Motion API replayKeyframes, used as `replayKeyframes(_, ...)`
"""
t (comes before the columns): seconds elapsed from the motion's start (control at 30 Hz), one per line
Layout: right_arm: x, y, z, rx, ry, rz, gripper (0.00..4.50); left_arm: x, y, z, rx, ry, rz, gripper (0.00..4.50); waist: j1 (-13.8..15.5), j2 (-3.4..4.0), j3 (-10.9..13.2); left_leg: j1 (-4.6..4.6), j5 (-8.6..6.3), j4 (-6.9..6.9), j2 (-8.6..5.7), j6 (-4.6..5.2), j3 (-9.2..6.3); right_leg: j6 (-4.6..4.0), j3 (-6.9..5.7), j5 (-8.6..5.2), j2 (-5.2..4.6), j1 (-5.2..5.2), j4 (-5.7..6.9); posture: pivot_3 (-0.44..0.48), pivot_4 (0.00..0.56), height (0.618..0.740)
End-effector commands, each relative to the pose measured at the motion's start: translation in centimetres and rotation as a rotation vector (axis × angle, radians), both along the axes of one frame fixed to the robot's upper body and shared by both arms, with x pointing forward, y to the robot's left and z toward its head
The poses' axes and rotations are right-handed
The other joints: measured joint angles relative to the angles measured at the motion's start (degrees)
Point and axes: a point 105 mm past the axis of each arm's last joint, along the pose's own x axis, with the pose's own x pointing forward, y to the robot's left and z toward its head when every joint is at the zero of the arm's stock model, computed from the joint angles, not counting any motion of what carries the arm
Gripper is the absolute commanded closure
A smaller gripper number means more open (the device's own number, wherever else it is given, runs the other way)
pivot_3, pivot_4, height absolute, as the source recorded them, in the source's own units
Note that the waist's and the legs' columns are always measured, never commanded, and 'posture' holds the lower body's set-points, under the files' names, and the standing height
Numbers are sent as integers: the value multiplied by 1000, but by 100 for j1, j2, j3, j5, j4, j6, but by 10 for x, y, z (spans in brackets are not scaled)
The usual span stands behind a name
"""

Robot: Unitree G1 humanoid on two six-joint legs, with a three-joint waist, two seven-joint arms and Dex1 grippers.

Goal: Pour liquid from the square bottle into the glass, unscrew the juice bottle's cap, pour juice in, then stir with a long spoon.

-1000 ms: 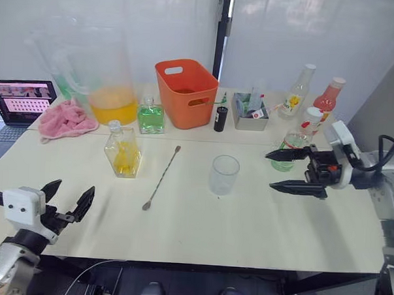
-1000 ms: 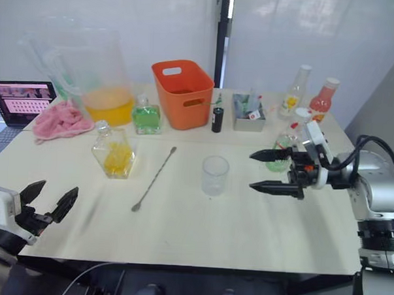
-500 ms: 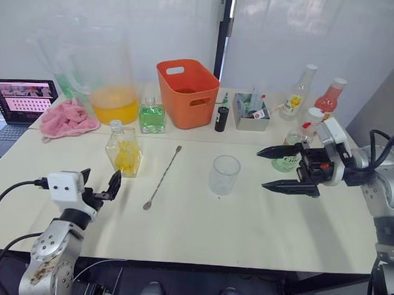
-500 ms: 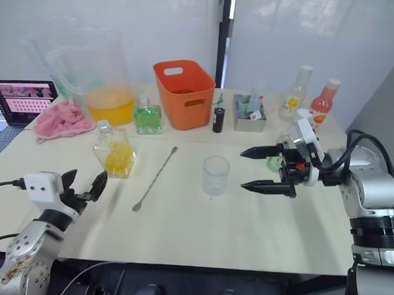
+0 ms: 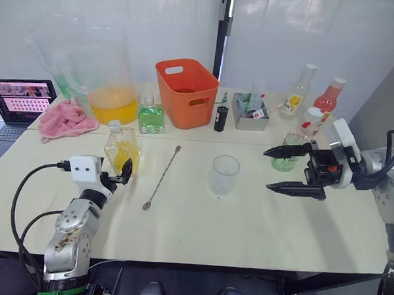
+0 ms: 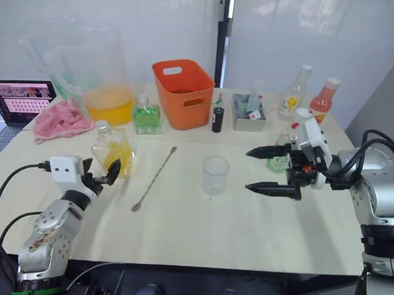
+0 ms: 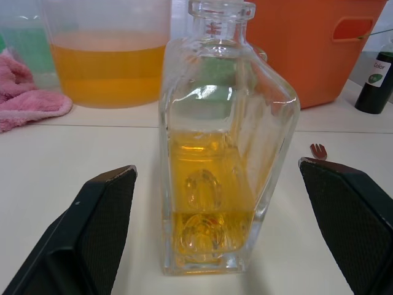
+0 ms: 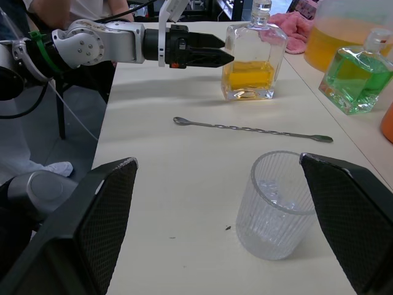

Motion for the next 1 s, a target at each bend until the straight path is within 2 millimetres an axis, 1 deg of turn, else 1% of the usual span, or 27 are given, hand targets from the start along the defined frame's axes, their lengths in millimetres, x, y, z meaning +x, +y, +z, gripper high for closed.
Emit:
replayKeyframes(0.03, -6, -2, 15, 16, -56, -2, 0, 7, -1, 10, 20, -40, 13, 19, 0, 0, 0, -1, 0, 0, 0, 0, 0, 0, 0, 0, 0, 0, 0, 0, 150, 740)
replayKeyframes(0.2, -8, -2, 12, 25, -54, -13, 0, 18, -6, 14, 19, -64, 33, 19, 13, -1, 0, -2, 0, 0, -1, -1, -1, 2, 0, 1, 0, 2, -3, 0, 150, 740)
replayKeyframes(0.33, -8, -1, 11, 35, -38, -20, 0, 29, -5, 16, 39, -68, 38, 19, 21, -1, 0, -1, 1, 0, -2, -1, -2, 4, 0, 3, 0, 5, -5, 0, 150, 740)
replayKeyframes(0.47, -8, 1, 14, 54, -42, -24, 0, 41, -2, 22, 44, -83, 32, 19, 10, -1, 1, -1, 2, 0, -2, -2, -3, 5, 0, 3, 0, 3, -4, 0, 150, 740)
replayKeyframes(0.57, -7, 0, 13, 47, -39, -31, 0, 46, -7, 25, 47, -89, 11, 19, 12, -1, 1, -2, 2, -1, -3, -3, -3, 6, 0, 3, 0, 5, -6, 0, 150, 740)
replayKeyframes(0.6, -7, 0, 13, 44, -37, -35, 0, 47, -11, 25, 52, -88, -1, 583, 12, -1, 1, -2, 2, -2, -3, -3, -3, 7, 0, 4, 0, 5, -8, 0, 150, 740)
replayKeyframes(0.7, -6, 0, 17, 60, -35, -47, 0, 50, -15, 26, 54, -92, -11, 1537, 18, -1, 1, -3, 2, -3, -3, -3, -3, 7, -1, 4, 0, 5, -10, 0, 150, 740)
replayKeyframes(0.73, -6, 0, 17, 61, -34, -48, 0, 50, -15, 26, 54, -94, -12, 1674, 20, -1, 1, -3, 2, -3, -3, -3, -3, 7, -1, 4, 0, 6, -10, 0, 150, 740)
replayKeyframes(0.83, -7, 0, 15, 56, -29, -47, 0, 51, -14, 29, 54, -102, -6, 1673, 42, -2, 1, -3, 3, -1, -3, -4, -3, 9, -1, 5, 0, 7, -11, 0, 150, 740)
replayKeyframes(1.0, -6, 1, 13, 56, -26, -47, 0, 46, -13, 42, 97, -163, -25, 1673, 55, -3, 2, -4, 3, -2, -3, -5, -3, 9, -1, 5, 0, 6, -10, 0, 150, 740)
